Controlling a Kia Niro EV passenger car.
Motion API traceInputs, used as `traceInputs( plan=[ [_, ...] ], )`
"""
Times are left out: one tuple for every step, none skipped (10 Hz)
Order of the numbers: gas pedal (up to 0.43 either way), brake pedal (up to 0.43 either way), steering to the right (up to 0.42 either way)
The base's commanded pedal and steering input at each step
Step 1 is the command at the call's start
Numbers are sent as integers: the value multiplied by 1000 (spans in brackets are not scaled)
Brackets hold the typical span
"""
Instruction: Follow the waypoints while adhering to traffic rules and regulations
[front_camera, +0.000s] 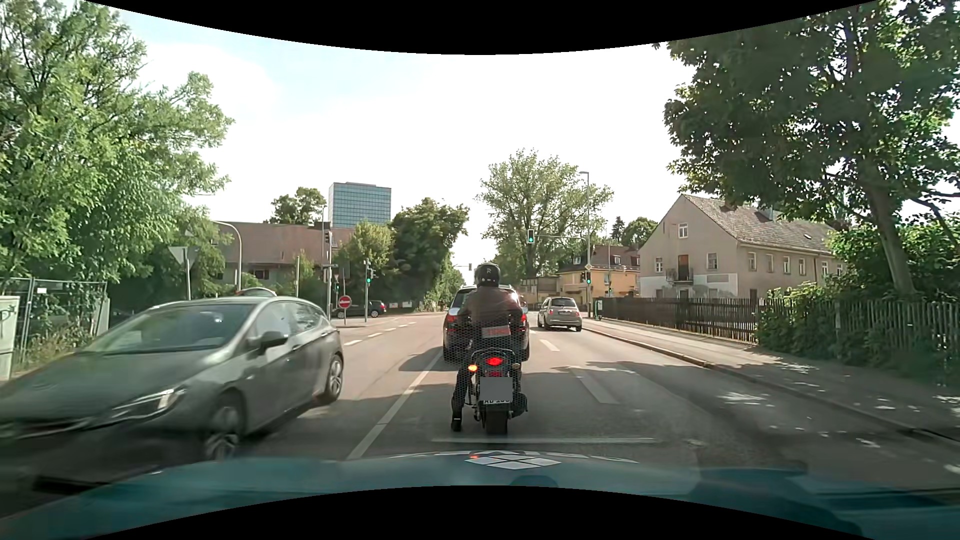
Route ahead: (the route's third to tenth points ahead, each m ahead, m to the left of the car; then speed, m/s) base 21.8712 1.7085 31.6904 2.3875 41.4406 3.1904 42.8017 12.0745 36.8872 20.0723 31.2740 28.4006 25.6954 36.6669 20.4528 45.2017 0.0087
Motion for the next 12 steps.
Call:
traceInputs(
  plan=[
    [0,268,-16],
    [0,268,-16],
    [0,268,-16],
    [0,268,-16],
    [0,268,-16],
    [0,268,-16],
    [0,268,-16],
    [0,274,-16],
    [0,268,-16],
    [0,268,-16],
    [0,256,-16],
    [0,244,-17]
  ],
)
